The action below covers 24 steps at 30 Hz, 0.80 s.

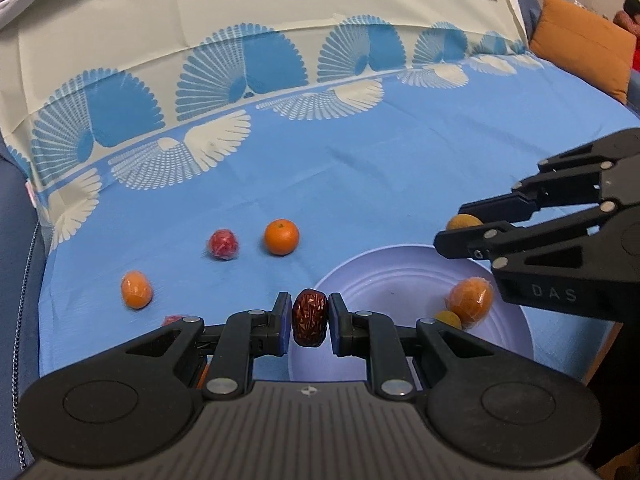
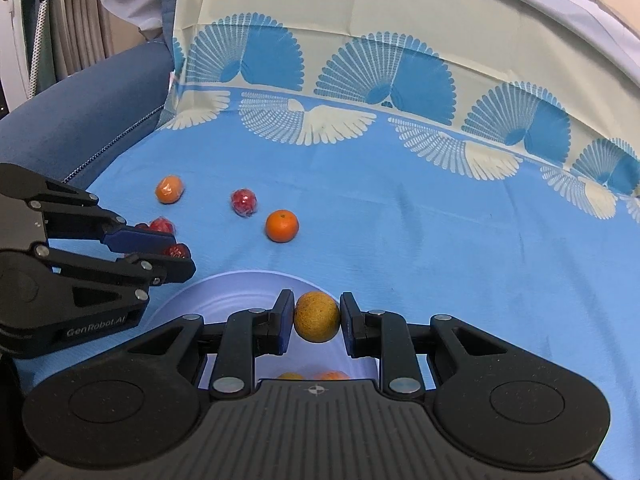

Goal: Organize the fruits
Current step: 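Carry the date and yellow fruit over the lavender plate with both grippers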

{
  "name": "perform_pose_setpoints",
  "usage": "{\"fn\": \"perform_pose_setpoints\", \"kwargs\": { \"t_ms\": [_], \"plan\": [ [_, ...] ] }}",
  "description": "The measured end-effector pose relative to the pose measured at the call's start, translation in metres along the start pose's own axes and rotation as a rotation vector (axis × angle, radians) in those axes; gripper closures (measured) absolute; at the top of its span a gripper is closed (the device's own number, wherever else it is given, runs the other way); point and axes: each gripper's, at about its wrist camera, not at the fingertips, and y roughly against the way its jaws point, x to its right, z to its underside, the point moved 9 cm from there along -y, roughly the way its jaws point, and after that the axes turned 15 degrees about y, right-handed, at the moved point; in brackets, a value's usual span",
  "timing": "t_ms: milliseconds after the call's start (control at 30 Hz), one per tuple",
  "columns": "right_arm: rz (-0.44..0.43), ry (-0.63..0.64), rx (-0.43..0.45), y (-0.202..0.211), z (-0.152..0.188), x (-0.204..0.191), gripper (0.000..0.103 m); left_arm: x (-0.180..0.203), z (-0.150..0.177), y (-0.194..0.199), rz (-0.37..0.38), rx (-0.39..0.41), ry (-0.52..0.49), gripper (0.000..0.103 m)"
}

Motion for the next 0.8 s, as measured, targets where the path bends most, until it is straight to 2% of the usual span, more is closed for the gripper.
{"fn": "perform_pose_setpoints", "kwargs": {
  "t_ms": [267,800],
  "plan": [
    [-0.002,0.006,-0.002,-0.002,0.000,-0.003,0.077,0.010,0.007,-0.002,0.015,-0.014,-0.050,0.082],
    [-0.003,0.025,-0.004,-0.005,0.000,-0.005,0.077,0.014,0.008,-0.003,0.026,-0.016,-0.067,0.082]
  ]
}}
